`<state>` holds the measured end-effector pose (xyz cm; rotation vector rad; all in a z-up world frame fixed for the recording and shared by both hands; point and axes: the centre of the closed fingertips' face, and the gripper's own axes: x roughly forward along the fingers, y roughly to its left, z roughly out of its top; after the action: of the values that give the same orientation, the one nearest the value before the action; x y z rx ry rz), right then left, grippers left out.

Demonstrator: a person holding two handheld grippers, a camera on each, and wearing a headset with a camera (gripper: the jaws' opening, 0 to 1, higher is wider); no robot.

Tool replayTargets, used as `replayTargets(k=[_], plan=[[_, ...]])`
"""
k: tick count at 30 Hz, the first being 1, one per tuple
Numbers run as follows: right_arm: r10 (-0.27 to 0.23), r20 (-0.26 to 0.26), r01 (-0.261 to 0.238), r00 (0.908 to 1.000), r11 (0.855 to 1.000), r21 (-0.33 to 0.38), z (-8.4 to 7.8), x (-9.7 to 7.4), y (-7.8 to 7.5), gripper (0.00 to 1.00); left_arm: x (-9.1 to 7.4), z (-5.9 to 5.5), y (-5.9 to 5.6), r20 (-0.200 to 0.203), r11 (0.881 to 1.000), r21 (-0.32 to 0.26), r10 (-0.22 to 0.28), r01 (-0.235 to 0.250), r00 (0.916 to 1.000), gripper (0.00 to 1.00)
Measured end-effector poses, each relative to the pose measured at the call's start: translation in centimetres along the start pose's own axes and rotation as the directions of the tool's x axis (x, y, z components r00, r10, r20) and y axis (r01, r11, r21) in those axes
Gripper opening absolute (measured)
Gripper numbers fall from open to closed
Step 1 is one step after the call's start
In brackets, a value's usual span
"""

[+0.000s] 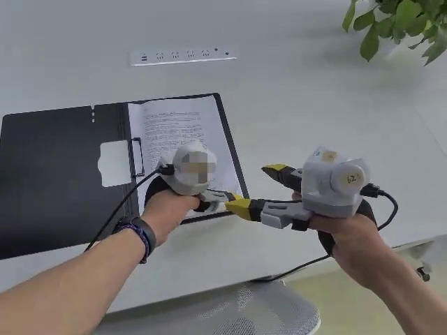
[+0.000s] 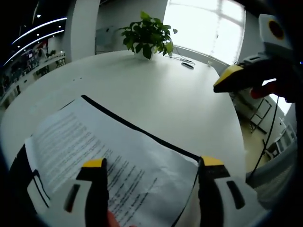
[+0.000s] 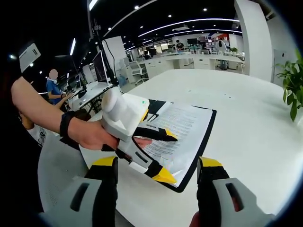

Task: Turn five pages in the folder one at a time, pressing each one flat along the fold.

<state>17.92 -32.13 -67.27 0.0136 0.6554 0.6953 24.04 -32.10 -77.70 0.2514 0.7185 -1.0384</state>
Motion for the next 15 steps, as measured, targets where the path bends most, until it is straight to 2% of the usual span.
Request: replayTargets(k=[1, 5, 6, 10, 15], plan=[[0.000, -0.001, 0.000, 1.0000, 1.000, 0.000, 0.0, 0.0, 0.0, 0.67, 0.1, -0.2, 0.3, -0.011, 0.999, 0.033, 0.019, -0.018, 0.9998, 0.76], [-0.001, -0.002, 0.001, 1.0000, 1.000, 0.002, 0.0, 0.1, -0.1, 0.67, 0.2, -0.8, 0.4, -0.032, 0.991, 0.123, 0.055, -0.051, 0.9980, 0.72], [0.000, -0.002, 0.000, 1.0000, 1.000, 0.004, -0.1, 0.1, -0.1, 0.66, 0.3, -0.7, 0.2, -0.026, 0.994, 0.100, 0.050, -0.048, 0.9984, 0.72], [0.003, -0.004, -0.003, 1.0000, 1.000, 0.011, -0.2, 0.4, -0.2, 0.66, 0.2, -0.7, 0.5, -0.022, 0.993, 0.108, 0.050, -0.047, 0.9985, 0.71], [0.015, -0.015, -0.014, 0.9998, 1.000, 0.019, -0.8, 1.3, -0.7, 0.65, -0.1, -0.7, 0.8, -0.020, 0.993, 0.111, 0.050, -0.047, 0.9986, 0.65]])
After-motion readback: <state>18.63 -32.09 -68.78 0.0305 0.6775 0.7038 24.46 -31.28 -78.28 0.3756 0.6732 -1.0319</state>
